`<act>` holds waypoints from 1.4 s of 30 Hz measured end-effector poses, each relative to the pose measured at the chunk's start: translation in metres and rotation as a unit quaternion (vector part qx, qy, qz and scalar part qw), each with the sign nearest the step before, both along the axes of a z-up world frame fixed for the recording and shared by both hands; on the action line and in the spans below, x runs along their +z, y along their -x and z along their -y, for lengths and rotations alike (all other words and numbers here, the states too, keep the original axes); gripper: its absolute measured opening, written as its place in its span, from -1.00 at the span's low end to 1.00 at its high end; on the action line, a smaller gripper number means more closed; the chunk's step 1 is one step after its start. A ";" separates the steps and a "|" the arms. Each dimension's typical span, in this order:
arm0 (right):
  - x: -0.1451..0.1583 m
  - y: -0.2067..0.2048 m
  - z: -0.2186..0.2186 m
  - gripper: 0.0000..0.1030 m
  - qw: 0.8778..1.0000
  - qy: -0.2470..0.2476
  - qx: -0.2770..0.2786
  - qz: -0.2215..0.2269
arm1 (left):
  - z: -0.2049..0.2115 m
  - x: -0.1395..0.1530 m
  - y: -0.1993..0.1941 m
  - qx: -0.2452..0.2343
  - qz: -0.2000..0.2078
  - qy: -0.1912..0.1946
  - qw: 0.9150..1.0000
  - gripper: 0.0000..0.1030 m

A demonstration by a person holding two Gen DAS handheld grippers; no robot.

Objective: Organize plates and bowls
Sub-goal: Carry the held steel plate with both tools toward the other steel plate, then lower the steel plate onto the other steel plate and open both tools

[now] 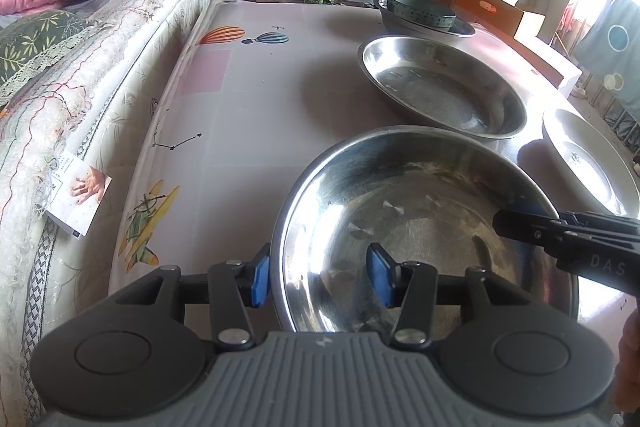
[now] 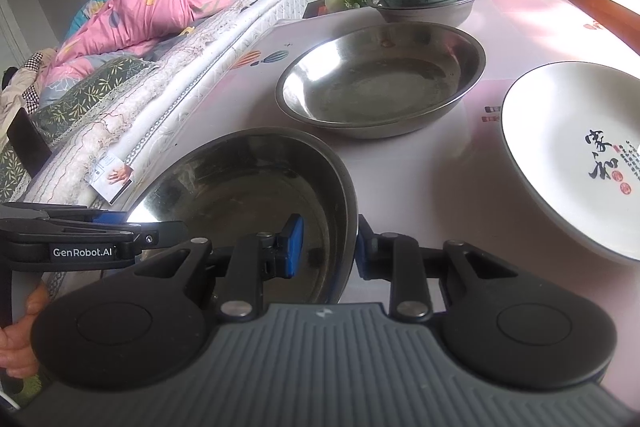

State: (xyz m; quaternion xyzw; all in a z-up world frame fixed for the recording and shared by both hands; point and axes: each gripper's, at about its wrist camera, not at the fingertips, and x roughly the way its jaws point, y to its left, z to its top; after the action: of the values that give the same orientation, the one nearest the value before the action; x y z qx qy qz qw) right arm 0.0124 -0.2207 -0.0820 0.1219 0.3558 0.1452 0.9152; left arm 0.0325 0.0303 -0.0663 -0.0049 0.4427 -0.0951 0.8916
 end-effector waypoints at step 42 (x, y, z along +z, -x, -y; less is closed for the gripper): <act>0.011 -0.001 0.011 -0.49 1.000 -0.015 -0.008 0.011 | 0.006 0.021 -0.005 -0.002 0.012 0.008 1.000 -0.04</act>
State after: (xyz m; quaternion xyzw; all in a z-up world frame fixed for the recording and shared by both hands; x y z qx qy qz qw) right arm 0.0136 -0.2318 -0.0705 0.1370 0.3427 0.1441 0.9182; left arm 0.0377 0.0245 -0.0457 -0.0098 0.4309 -0.0999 0.8968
